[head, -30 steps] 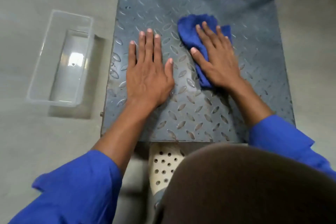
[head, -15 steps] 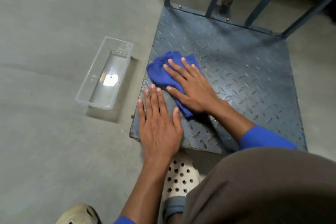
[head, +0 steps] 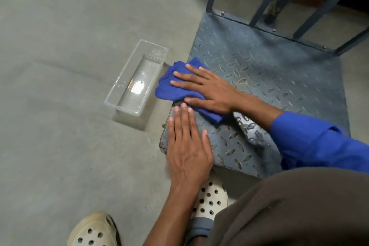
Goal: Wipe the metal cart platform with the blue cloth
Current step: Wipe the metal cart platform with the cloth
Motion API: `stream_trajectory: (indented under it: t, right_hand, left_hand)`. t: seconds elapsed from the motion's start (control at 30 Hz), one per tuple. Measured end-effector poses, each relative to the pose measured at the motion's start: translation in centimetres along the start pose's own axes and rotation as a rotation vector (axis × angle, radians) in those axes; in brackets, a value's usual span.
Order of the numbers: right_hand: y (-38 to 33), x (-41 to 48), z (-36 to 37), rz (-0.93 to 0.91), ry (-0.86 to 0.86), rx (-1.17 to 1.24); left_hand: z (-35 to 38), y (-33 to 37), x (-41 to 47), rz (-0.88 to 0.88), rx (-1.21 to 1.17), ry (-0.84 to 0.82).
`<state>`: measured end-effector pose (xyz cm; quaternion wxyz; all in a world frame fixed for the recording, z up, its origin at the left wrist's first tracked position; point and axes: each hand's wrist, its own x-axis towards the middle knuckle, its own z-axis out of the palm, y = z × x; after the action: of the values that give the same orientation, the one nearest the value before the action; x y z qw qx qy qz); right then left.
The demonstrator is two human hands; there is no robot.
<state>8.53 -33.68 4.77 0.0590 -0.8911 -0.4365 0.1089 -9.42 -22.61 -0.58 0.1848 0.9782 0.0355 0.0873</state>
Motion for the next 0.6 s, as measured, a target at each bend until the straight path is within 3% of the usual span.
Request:
stream_trajectory:
  t: [0.03,0.17,0.2,0.3,0.37,0.53,0.6]
  right_hand:
    - [1.3,0.6,-0.3,0.020,0.004,0.015]
    - [4.8,2.1,-1.9,0.433,0.134,0.129]
    - [3.9,2.3,-1.6,0.425,0.120,0.125]
    - [-0.1,1.3,-0.2,0.123,0.056,0.077]
    - [0.8,1.1,0.5,0.032,0.051,0.076]
    - [7.5,3.7,-2.1,0.541,0.229,0.209]
    - [6.7,4.2,-1.6,0.555,0.215,0.169]
  left_hand:
    - [0.0,-0.1,0.0,0.004,0.011,-0.018]
    - [0.1,-0.2,-0.3,-0.003,0.030,-0.069]
    - [0.1,0.0,-0.3,-0.014,0.025,-0.067]
    - [0.2,0.3,-0.1,-0.037,0.005,-0.055]
    - [0.2,0.3,0.2,-0.041,-0.010,-0.060]
    - [-0.1,-0.5,2.2,-0.006,0.000,-0.145]
    - [-0.3,-0.8,4.3,0.030,0.013,-0.191]
